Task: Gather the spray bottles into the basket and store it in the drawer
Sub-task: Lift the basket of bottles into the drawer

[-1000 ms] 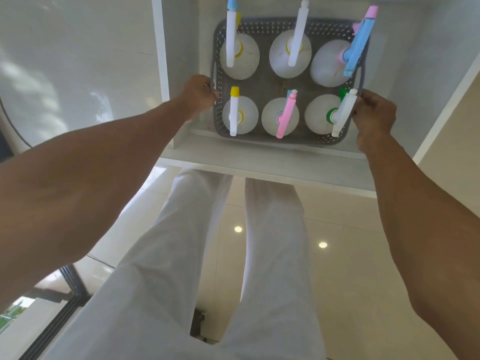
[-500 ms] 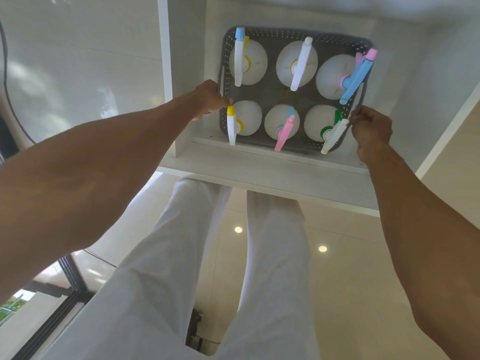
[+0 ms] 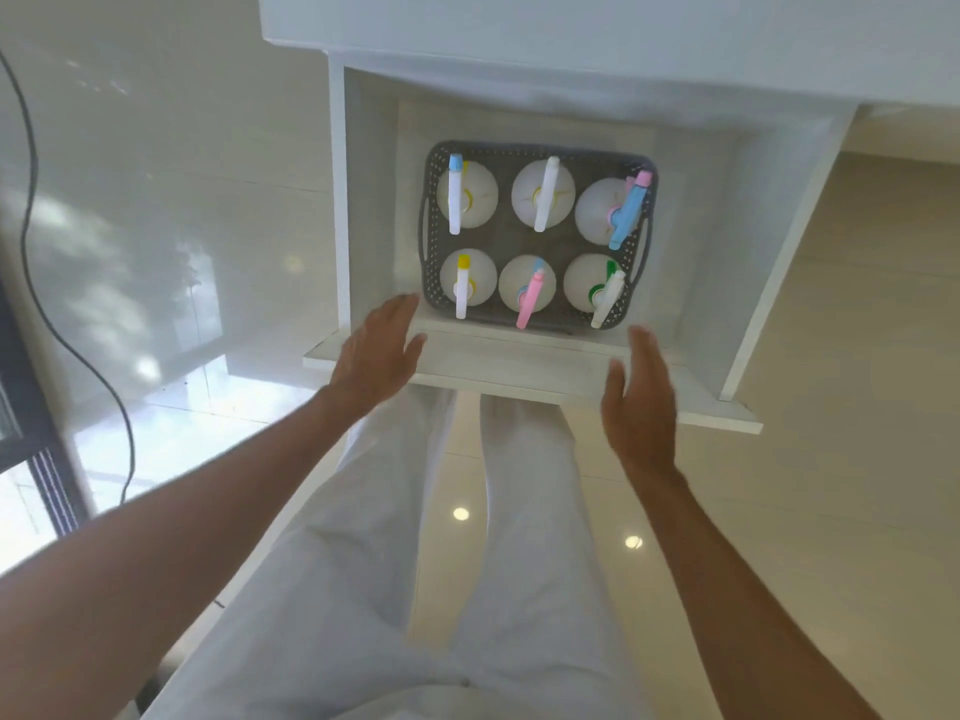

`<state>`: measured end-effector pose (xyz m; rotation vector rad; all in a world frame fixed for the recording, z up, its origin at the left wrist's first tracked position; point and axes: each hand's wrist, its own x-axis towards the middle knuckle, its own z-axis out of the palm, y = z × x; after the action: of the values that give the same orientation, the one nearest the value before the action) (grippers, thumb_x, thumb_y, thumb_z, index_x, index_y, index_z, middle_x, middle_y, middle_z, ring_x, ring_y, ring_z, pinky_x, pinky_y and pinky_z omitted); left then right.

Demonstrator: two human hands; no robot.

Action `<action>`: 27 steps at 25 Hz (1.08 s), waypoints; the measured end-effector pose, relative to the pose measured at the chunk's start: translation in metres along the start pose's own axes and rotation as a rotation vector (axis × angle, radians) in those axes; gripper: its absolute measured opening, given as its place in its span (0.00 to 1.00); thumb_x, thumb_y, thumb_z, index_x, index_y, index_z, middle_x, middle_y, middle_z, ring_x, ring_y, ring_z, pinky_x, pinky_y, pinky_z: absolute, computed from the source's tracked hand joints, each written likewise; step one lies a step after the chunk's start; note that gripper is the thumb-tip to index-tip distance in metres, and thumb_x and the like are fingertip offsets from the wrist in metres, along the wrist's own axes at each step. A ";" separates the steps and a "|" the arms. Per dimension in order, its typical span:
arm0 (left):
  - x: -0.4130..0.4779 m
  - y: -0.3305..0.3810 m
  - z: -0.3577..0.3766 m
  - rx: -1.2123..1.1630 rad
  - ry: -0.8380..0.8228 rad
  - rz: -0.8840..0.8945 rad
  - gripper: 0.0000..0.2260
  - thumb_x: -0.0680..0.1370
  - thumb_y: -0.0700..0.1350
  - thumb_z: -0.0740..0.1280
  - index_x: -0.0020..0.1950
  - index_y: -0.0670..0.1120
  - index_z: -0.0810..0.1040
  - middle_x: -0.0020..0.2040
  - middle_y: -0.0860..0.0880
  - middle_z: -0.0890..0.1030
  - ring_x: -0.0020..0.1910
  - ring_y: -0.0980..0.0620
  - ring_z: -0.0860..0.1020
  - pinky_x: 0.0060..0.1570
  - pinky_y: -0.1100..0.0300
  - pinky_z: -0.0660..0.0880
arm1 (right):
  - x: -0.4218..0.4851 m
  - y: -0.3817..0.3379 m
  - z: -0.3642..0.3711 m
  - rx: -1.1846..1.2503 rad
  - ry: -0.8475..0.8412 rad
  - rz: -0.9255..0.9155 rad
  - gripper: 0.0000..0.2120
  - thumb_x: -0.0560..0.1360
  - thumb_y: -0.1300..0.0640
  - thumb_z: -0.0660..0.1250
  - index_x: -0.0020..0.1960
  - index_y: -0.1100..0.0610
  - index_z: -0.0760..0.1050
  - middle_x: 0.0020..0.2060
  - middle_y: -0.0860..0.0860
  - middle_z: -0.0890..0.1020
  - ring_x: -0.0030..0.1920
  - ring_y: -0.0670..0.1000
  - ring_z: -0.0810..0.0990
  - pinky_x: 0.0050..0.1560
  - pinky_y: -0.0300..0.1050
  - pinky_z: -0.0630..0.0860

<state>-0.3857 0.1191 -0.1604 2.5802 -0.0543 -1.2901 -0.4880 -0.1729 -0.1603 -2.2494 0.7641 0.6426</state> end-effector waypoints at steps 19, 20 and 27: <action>-0.052 0.002 0.075 0.390 -0.246 0.296 0.42 0.81 0.64 0.57 0.81 0.46 0.34 0.81 0.44 0.32 0.80 0.38 0.35 0.77 0.35 0.46 | -0.090 0.022 0.060 -0.659 -0.325 -0.118 0.44 0.82 0.45 0.61 0.81 0.61 0.33 0.81 0.59 0.33 0.82 0.62 0.34 0.80 0.69 0.47; -0.051 0.000 0.073 0.391 -0.242 0.307 0.42 0.81 0.64 0.57 0.81 0.46 0.34 0.81 0.44 0.32 0.80 0.39 0.35 0.77 0.35 0.47 | -0.089 0.022 0.059 -0.666 -0.325 -0.122 0.45 0.82 0.45 0.61 0.81 0.60 0.33 0.81 0.59 0.33 0.82 0.61 0.34 0.80 0.69 0.47; -0.041 0.004 0.062 0.397 -0.145 0.332 0.39 0.82 0.62 0.56 0.81 0.46 0.37 0.81 0.45 0.33 0.81 0.39 0.36 0.78 0.35 0.48 | -0.071 0.013 0.049 -0.662 -0.309 -0.139 0.46 0.81 0.48 0.63 0.81 0.59 0.32 0.81 0.57 0.33 0.82 0.60 0.34 0.80 0.69 0.46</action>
<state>-0.4591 0.1080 -0.1625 2.6212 -0.8055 -1.4468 -0.5583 -0.1212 -0.1538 -2.6520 0.2493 1.2802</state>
